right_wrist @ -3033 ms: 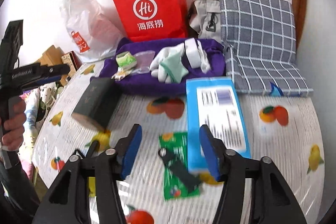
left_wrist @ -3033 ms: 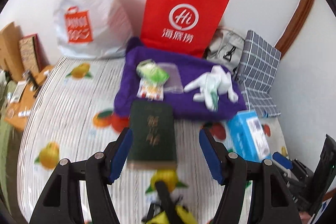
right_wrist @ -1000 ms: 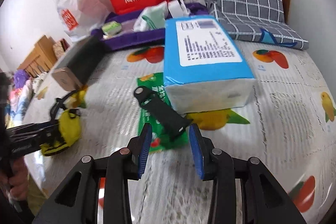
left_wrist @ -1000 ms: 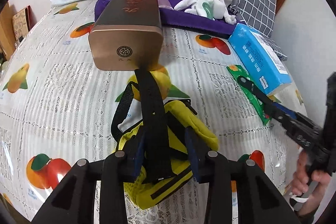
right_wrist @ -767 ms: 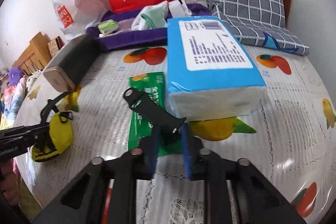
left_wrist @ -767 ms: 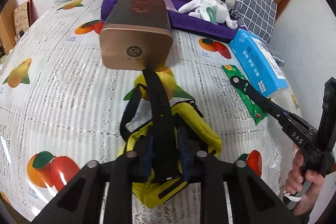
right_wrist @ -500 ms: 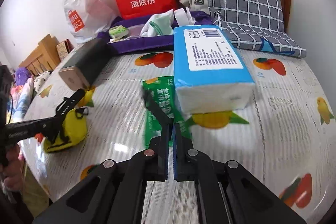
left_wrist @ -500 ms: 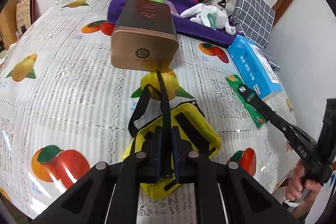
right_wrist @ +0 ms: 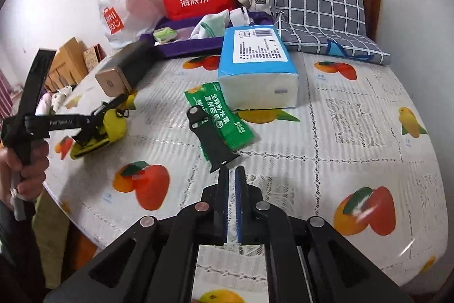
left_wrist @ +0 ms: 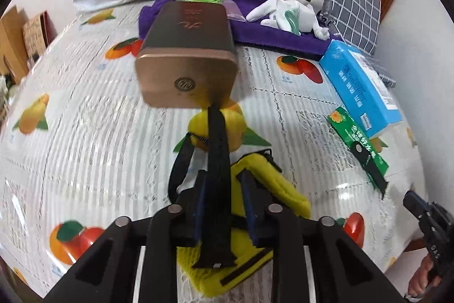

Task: Organize soft objects
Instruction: 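Grasp the yellow mesh bag with the left tool while the right tool grasps the black strap, then lift the yellow bag with the left tool while the right tool lifts the black strap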

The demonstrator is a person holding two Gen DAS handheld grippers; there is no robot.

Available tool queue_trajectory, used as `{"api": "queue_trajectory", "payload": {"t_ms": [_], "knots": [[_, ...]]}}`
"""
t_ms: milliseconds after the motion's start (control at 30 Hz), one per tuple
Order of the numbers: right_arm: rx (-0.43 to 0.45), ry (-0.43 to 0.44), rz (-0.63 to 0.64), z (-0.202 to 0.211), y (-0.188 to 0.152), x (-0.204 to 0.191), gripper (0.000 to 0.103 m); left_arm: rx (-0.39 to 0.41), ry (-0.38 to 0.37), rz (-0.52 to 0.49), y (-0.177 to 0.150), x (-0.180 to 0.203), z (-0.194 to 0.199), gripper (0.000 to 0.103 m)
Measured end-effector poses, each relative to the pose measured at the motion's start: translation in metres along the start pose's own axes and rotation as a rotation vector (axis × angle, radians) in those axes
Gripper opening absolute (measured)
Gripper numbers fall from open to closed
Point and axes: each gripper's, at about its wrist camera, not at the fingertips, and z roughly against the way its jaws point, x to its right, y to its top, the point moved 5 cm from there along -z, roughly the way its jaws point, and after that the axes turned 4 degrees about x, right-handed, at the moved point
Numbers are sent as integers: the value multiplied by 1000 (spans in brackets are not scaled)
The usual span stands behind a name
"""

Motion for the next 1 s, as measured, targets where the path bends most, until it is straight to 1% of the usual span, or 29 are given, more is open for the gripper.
{"api": "queue_trajectory", "payload": {"t_ms": [33,67,100,133,167,233,300,400,467,500,533,600,633,667,733,800,900,933,967,1000], "knots": [[7,12,2,-2,2,-2,13,9,21,-11,2,1,-1,23],[15,26,2,-5,4,-3,22,13,30,-19,4,2,-2,17],[23,35,4,-6,6,-5,27,18,30,-26,5,3,-2,7],[33,42,10,-9,10,-8,33,25,15,-29,6,4,0,6],[46,43,25,-13,14,-12,34,31,4,-41,6,6,3,4],[59,28,52,-20,21,-18,34,37,9,-49,6,6,7,4],[60,34,77,-32,26,-24,34,44,-5,-39,5,3,13,4],[14,27,107,-54,26,-30,34,31,-47,7,4,-3,16,4],[-24,-13,121,-69,22,-30,23,24,-55,21,2,-5,15,4],[-5,-25,129,-68,23,-31,20,22,-55,28,2,-8,15,4],[12,-15,138,-65,23,-33,19,20,-55,31,1,-9,14,4],[30,32,113,-55,24,-35,19,18,-61,37,-1,-10,13,4],[47,60,81,-48,26,-34,14,15,-68,43,-2,-10,12,4],[54,82,62,-43,27,-33,4,13,-76,47,-2,-10,12,4],[63,95,38,-34,27,-29,4,12,-89,54,-4,-10,12,4],[78,71,26,-26,26,-22,4,9,-98,58,-5,-10,11,4],[43,42,22,-29,21,-15,4,6,-96,58,-7,-10,10,4],[43,28,19,-30,19,-12,4,5,-96,60,-8,-10,10,4],[31,26,10,-33,17,-10,8,4,-96,61,-8,-10,11,4],[16,30,1,-35,15,-9,8,2,-98,61,-8,-10,11,4]]}}
